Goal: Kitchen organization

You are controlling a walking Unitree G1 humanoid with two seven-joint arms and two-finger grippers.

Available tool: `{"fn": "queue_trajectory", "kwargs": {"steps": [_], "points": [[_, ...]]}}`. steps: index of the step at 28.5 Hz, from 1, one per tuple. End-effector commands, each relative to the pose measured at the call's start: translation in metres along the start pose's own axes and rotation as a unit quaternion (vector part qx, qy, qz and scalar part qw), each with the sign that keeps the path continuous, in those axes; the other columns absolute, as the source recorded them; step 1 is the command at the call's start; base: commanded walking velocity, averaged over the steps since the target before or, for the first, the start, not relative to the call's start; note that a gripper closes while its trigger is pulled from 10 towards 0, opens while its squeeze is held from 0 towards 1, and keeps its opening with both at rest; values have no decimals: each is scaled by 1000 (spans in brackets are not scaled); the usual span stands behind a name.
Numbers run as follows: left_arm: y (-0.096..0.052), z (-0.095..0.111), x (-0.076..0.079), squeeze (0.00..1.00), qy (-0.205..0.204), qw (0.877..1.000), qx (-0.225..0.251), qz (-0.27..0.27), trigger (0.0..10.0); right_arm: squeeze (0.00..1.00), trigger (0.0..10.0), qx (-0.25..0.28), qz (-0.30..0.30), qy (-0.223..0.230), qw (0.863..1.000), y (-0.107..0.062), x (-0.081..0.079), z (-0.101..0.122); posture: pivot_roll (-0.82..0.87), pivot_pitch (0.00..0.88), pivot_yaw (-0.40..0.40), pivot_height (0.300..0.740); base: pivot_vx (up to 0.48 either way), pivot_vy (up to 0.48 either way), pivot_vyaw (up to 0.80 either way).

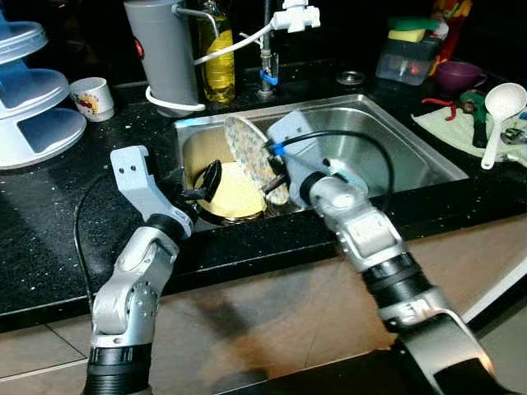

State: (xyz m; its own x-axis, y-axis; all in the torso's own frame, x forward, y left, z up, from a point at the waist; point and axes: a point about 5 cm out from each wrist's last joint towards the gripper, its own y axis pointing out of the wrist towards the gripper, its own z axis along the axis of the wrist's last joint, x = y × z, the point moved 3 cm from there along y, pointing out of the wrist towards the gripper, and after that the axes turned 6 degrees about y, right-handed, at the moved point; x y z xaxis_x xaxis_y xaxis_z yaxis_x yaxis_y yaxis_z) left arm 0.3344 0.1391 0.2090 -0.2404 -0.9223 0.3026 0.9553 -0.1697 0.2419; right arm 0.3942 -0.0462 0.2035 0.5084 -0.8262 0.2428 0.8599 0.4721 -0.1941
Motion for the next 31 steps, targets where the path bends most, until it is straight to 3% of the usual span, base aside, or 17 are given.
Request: {"fn": "queue_trajectory", "kwargs": {"steps": [1, 4, 5, 6, 7, 9, 11, 12, 14, 15, 16, 17, 18, 19, 20, 29, 31], "points": [[-2, -1, -2, 0, 3, 1000, 0, 7, 10000, 0, 10000, 3, 8, -26, 1000, 5, -8, 11, 31, 0, 3, 740, 0, 0, 0], [-1, -1, -2, 0, 3, 1000, 0, 7, 10000, 0, 10000, -36, -26, -59, 997, 14, -4, 0, 33, 0, 2, 740, 0, 0, 0], [-1, -2, -1, 0, 5, 1000, -2, 6, 10000, 263, 10000, -52, -38, -58, 996, 16, 0, -4, 33, 0, 2, 740, 0, 0, 0], [-1, -2, -1, 0, 5, 1000, -2, 6, 10000, 263, 10000, -52, -38, -58, 996, 16, 0, -4, 33, 0, 2, 740, 0, 0, 0], [-1, -3, 0, 0, 6, 1000, -3, 5, 10000, 1000, 10000, -61, -45, -57, 995, 17, 2, -6, 43, 0, 1, 740, 0, 0, 0], [-2, -4, 0, 0, 7, 1000, -5, 4, 10000, 1000, 10000, -63, -54, -56, 995, 18, 3, -7, 43, 0, 2, 740, 0, 0, 0], [-4, -7, 2, 0, 13, 1000, -12, 1, 10000, 1000, 10000, -12, -97, 20, 995, 18, 16, 4, 43, 0, 6, 740, 0, 0, 0], [-4, -7, 2, 0, 13, 1000, -12, 1, 10000, 1000, 10000, -12, -97, 20, 995, 18, 16, 4, 43, 0, 6, 740, 0, 0, 0], [-5, -9, 3, 0, 28, 999, -17, -3, 10000, 1000, 10000, 47, -135, 102, 984, 11, 34, 11, 43, 0, 7, 740, 0, 0, 0], [-5, -9, 3, 0, 28, 999, -17, -3, 10000, 1000, 10000, 47, -135, 102, 984, 11, 34, 11, 43, 0, 7, 740, 0, 0, 0], [-5, -10, 4, 0, 41, 999, -21, -5, 10000, 43, 10000, 70, -151, 140, 976, 6, 44, 11, 43, 0, 7, 740, 0, 0, 0], [-5, -10, 4, 0, 41, 999, -21, -5, 10000, 43, 10000, 70, -151, 140, 976, 6, 44, 11, 43, 0, 7, 740, 0, 0, 0], [-5, -11, 5, 0, 53, 998, -24, -10, 10000, 0, 10000, 104, -145, 204, 962, -1, 55, 9, 42, 0, 10, 740, 0, 0, 0], [-5, -13, 7, 0, 67, 997, -29, -13, 10000, 0, 10000, 176, -98, 331, 922, -19, 73, 4, 36, 0, 13, 740, 0, 0, 0], [-5, -14, 7, 0, 72, 997, -29, -16, 10000, 0, 10000, 206, -61, 368, 905, -27, 75, 4, 33, 0, 14, 740, 0, 0, 0], [-5, -13, 13, 0, 91, 995, -27, -32, 10000, 0, 10000, 290, 56, 424, 856, -59, 63, -2, 32, 0, 22, 740, 0, 0, 0], [-5, -12, 12, 0, 90, 995, -25, -29, 10000, 0, 10000, 296, 73, 425, 852, -62, 56, -2, 32, 0, 22, 740, 0, 0, 0]]}}
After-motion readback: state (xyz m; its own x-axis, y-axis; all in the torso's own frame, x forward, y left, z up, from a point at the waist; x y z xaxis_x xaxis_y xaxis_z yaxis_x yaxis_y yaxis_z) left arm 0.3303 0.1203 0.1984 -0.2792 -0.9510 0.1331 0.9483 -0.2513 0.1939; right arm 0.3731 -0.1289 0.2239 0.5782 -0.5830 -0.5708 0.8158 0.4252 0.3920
